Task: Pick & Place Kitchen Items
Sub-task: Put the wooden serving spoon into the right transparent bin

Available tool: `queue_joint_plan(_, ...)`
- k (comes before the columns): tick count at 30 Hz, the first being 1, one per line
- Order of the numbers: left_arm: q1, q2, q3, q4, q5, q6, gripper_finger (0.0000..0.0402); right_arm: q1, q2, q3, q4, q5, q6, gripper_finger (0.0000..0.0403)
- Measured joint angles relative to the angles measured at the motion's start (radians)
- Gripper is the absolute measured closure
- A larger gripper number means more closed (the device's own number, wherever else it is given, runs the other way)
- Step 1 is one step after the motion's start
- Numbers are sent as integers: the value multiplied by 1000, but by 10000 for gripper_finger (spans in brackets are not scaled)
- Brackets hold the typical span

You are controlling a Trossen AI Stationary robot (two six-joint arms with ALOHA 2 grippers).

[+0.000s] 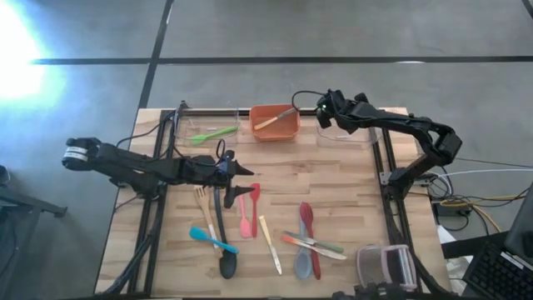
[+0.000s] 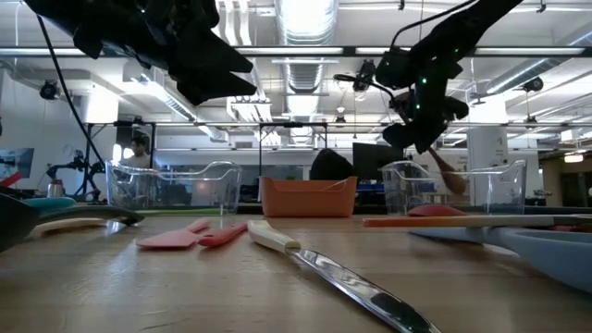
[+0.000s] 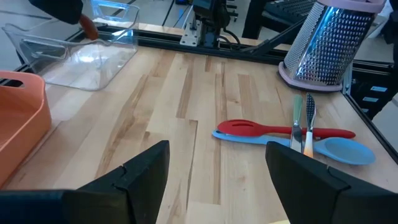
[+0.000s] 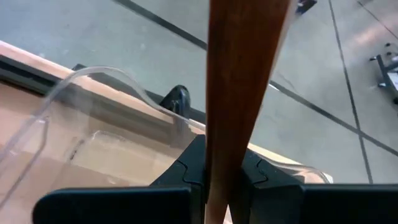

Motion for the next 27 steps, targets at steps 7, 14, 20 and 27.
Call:
queue_joint_plan(7, 0, 0, 0, 1, 0, -3, 133, -11, -3, -53, 0, 55, 3, 381)
queue_joint_plan(14, 0, 0, 0, 1, 0, -3, 133, -11, -3, -90, 3, 103, -8, 381)
queue_joint_plan(20, 0, 0, 0, 2, 0, -4, 133, -11, -2, -101, 7, 125, -15, 381)
queue_joint_plan(27, 0, 0, 0, 2, 0, -9, 133, -9, 11, -101, 6, 128, -11, 381)
